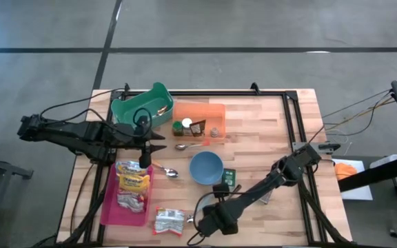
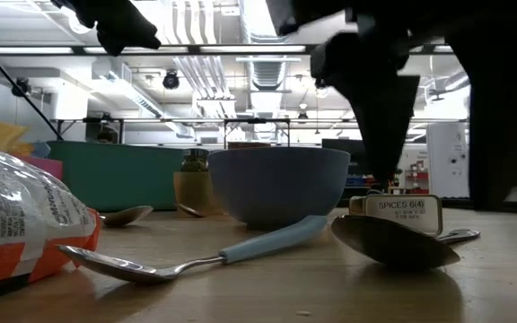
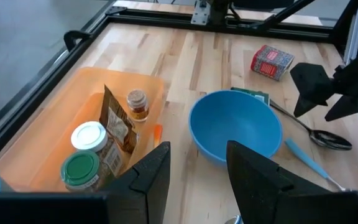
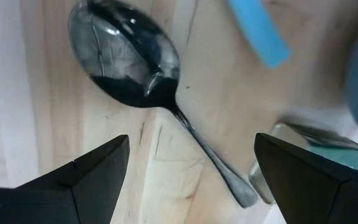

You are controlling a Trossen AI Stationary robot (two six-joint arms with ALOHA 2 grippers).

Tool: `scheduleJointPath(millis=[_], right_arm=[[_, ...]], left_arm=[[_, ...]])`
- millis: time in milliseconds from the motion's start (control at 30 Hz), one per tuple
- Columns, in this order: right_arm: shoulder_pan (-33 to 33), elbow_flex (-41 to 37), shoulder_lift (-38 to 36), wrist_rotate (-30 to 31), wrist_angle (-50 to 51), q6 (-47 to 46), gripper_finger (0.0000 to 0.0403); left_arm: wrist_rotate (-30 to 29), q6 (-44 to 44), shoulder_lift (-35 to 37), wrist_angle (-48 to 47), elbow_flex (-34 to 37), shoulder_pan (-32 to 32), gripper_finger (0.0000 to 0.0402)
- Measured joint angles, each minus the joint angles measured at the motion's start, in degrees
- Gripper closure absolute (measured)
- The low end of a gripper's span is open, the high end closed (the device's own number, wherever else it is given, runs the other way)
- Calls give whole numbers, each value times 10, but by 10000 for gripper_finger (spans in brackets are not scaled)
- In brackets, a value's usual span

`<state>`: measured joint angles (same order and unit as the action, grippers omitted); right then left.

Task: Pick & Place Food Item
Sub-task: Put the black spoon into the green bin

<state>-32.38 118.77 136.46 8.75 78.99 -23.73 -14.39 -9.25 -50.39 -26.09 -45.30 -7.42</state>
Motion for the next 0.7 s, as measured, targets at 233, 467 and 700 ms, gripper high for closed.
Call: scheduleJointPath(millis=[233,467,700], right_arm=[[0,-56,0,-5,-34,9,60],[0,-79,-5,-22,-56,12,77],[4,-94,-6,-55,-80,12,195]], left_arm=[[0,-13,0,-16,0,0,242],[0,-13,0,-16,0,0,242],[0,-15,0,-15,4,0,242]])
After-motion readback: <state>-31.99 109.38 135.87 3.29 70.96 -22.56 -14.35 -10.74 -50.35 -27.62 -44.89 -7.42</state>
